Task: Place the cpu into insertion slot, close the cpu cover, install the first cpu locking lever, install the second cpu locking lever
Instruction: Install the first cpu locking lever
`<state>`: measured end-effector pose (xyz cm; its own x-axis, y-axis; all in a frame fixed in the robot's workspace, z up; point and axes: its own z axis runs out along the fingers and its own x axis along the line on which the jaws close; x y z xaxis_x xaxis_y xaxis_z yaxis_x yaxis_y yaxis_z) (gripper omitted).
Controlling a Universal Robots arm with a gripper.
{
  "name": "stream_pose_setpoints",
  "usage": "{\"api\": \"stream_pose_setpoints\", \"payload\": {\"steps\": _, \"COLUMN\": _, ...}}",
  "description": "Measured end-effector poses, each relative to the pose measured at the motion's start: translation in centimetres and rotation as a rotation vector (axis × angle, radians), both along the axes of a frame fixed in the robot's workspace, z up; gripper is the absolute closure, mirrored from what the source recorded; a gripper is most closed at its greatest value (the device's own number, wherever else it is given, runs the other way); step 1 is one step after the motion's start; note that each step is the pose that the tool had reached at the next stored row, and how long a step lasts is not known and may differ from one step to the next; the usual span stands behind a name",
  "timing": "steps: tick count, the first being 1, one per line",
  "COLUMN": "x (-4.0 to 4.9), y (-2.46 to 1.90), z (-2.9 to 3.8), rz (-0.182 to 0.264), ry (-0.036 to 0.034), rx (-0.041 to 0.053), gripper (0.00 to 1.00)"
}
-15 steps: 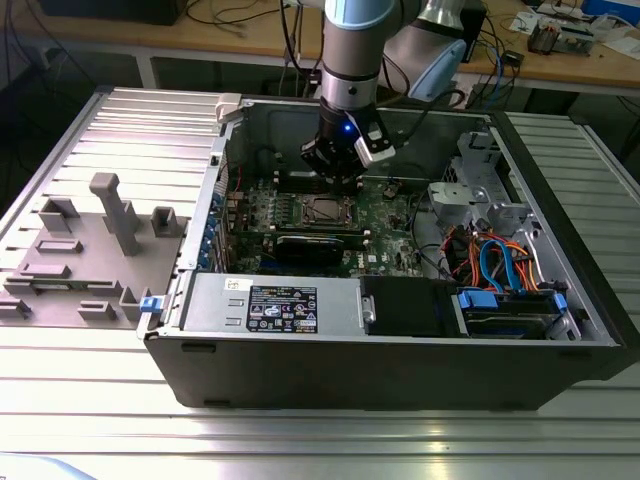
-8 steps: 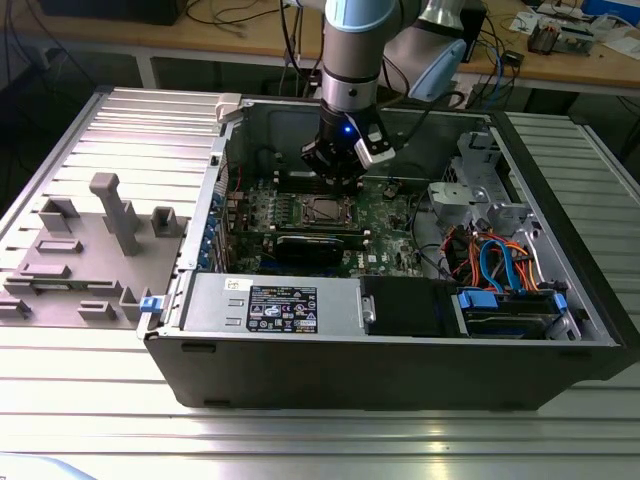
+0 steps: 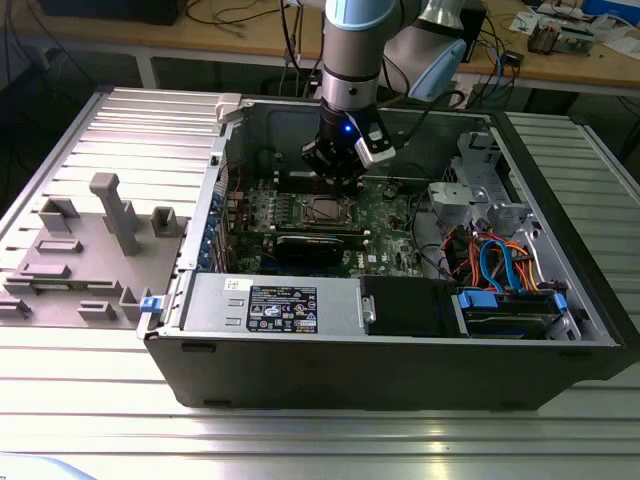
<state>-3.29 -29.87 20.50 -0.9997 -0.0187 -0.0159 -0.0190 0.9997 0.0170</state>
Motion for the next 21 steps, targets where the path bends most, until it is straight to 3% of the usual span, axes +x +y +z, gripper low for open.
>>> {"api": "stream_pose_setpoints", "payload": {"steps": 2, "x": 0.00, "y": -0.02, "z": -0.18, "rz": 0.000, "ry": 0.0003, "rx": -0.0050, "gripper": 0.89}}
{"api": "stream_pose_setpoints", "payload": {"steps": 7, "x": 0.01, "y": 0.00, "z": -0.33, "rz": 0.000, "ry": 0.0000, "rx": -0.0050, "gripper": 0.89}}
{"api": "stream_pose_setpoints", "payload": {"steps": 13, "x": 0.01, "y": 0.00, "z": 0.31, "rz": 0.000, "ry": -0.0002, "rx": -0.0049, "gripper": 0.89}}
{"api": "stream_pose_setpoints", "payload": {"steps": 21, "x": 0.01, "y": -0.19, "z": 0.34, "rz": 0.000, "ry": -0.0002, "rx": -0.0049, "gripper": 0.89}}
